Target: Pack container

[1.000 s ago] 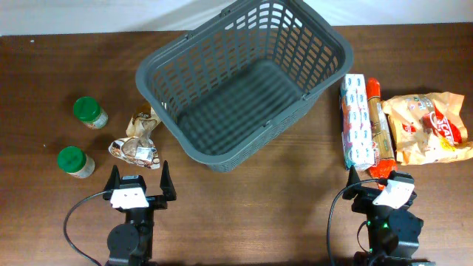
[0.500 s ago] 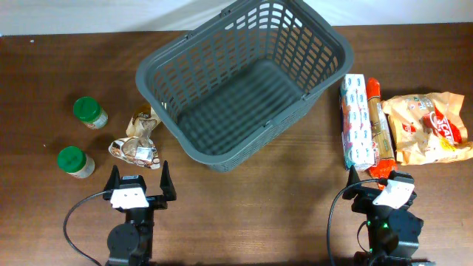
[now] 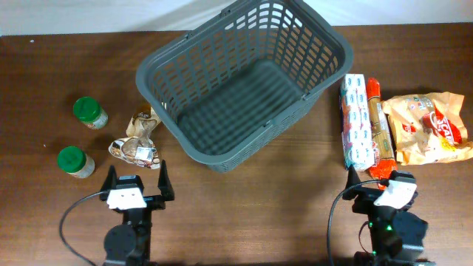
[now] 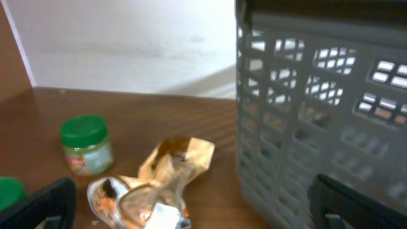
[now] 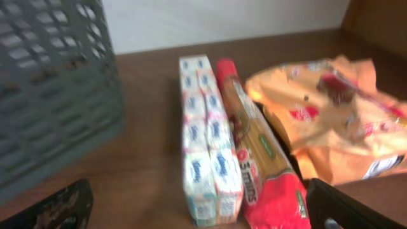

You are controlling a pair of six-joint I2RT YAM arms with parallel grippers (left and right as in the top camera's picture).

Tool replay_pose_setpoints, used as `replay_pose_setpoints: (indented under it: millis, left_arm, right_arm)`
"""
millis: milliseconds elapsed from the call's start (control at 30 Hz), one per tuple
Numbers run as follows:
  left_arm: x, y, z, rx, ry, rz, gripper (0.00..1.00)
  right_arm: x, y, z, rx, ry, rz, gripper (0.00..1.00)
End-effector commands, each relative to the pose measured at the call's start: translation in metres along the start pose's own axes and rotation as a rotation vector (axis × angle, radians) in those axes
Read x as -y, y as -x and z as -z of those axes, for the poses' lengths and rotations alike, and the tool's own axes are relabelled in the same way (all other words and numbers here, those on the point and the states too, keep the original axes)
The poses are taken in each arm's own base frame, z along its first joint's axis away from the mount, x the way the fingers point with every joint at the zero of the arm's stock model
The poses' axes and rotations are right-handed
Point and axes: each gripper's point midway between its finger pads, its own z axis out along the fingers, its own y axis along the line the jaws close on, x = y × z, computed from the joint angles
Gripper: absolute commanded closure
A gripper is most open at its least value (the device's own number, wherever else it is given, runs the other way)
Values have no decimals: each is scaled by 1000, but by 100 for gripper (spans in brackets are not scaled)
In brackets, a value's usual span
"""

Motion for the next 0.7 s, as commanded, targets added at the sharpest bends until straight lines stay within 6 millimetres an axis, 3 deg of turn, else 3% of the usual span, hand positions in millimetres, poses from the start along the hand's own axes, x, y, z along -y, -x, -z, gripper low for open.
replay_pose_setpoints:
  millis: [0, 67, 167, 333, 400, 500, 633, 667]
  left_arm:
    - [-17, 47, 12, 0, 105, 4, 1]
    - [-19, 59, 12, -47, 122, -10, 1]
    - [-17, 99, 0, -117, 143, -31, 1]
    - [-11, 153, -43, -248, 151, -76, 1]
    - [6, 172, -64, -344, 67, -72, 1]
    - [43, 188, -88, -487, -116, -41, 1]
    - [57, 192, -100, -569, -181, -20, 1]
    - [71, 193, -98, -572, -260, 3, 1]
  right_arm:
    - [-6, 53, 23, 66, 20, 11, 1]
    - [-6, 62, 26, 4, 9, 9, 2]
    - [-6, 80, 19, -144, -6, 17, 1]
    - [-9, 140, -2, -293, -9, 49, 1]
    - [-14, 171, -5, -324, 4, 46, 1]
    - [-47, 221, -4, -347, 178, 12, 1]
    - [-58, 244, -8, -360, 229, 2, 0]
    - [-57, 244, -13, -368, 228, 1, 9]
